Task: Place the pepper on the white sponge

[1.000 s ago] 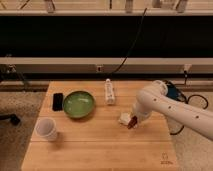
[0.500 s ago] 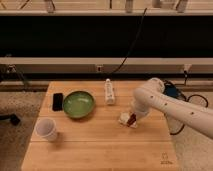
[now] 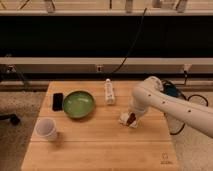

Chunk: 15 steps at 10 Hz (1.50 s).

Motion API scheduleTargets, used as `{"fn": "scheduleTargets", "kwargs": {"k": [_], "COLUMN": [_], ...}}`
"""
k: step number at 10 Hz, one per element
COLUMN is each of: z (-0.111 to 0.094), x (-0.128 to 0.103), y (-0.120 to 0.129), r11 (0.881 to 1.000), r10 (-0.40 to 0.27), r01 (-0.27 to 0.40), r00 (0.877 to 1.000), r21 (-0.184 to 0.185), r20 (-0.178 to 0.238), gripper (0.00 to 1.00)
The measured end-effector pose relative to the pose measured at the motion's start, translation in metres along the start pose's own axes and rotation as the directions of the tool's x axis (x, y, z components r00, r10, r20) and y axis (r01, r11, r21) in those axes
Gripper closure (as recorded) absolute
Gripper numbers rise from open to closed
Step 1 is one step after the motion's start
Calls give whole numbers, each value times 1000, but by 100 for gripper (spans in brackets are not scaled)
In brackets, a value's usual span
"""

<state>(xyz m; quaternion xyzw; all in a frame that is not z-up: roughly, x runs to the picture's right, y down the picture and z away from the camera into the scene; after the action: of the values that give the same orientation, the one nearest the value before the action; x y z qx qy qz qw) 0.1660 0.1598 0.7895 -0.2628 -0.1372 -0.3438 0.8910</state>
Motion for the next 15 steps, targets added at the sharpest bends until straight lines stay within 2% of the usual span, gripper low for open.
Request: {"fn": "scheduleTargets", "kwargs": {"k": [1, 3, 6, 10, 11, 13, 15], "z": [0, 1, 2, 2, 2, 3, 3], "x": [0, 0, -1, -1, -2, -2, -2], "y": [-1, -3, -2, -3, -2, -2, -2], "r11": [1000, 1000, 1000, 1000, 1000, 999, 999], "r10": [2, -4, -16, -19, -23, -26, -27], "r01": [-2, 4, 16, 19, 23, 27, 27], "r00": [1000, 1000, 1000, 1000, 1000, 1000, 1000], "r21": [2, -1, -18, -14, -21, -26, -27], "r20": [0, 1, 3, 3, 4, 4, 5], "gripper": [85, 84, 98, 84, 84, 94, 96]}}
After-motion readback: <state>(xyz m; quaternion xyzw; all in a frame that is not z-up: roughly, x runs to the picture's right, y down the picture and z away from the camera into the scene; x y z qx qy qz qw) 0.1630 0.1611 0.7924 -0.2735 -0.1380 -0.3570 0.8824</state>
